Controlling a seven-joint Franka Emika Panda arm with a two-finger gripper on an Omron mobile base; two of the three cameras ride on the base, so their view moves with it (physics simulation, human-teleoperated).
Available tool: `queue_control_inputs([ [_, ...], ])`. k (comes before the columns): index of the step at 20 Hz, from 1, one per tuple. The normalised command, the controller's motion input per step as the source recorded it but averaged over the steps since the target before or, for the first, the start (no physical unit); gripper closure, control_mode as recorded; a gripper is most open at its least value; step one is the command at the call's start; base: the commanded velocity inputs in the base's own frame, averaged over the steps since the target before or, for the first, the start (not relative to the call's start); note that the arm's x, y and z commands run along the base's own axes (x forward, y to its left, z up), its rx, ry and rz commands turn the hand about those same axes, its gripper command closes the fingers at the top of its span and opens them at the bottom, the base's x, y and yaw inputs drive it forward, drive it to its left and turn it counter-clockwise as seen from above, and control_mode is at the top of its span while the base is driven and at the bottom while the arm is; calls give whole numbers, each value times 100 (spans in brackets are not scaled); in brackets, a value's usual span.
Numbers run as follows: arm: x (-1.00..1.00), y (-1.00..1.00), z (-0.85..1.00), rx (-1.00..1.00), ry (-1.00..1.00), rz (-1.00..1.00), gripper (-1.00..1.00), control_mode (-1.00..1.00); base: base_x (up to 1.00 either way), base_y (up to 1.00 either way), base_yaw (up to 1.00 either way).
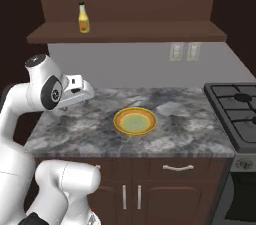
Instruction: Move the hot dog bun to the plate on the dining table and place the condiment next to that plate. Then navigate to the fridge and take the sausage and place it on the plate as well.
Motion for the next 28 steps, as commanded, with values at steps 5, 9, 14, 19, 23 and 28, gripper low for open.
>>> queue_control_inputs([
  [5, 0, 0, 0, 0, 0, 0, -100, 100, 89, -58, 23],
  [9, 0, 0, 0, 0, 0, 0, -100, 100, 91, -14, 17],
  [14, -12, 0, 16, 13, 3, 9, -100, -100, 20, 0, 5],
  [19, -63, -1, 62, 26, -8, 13, -100, -100, 0, 0, 0],
  [23, -24, 0, 74, 24, -15, 6, -100, -100, 0, 0, 0],
  [28, 0, 1, 69, 19, -16, 1, -100, -100, 0, 0, 0],
])
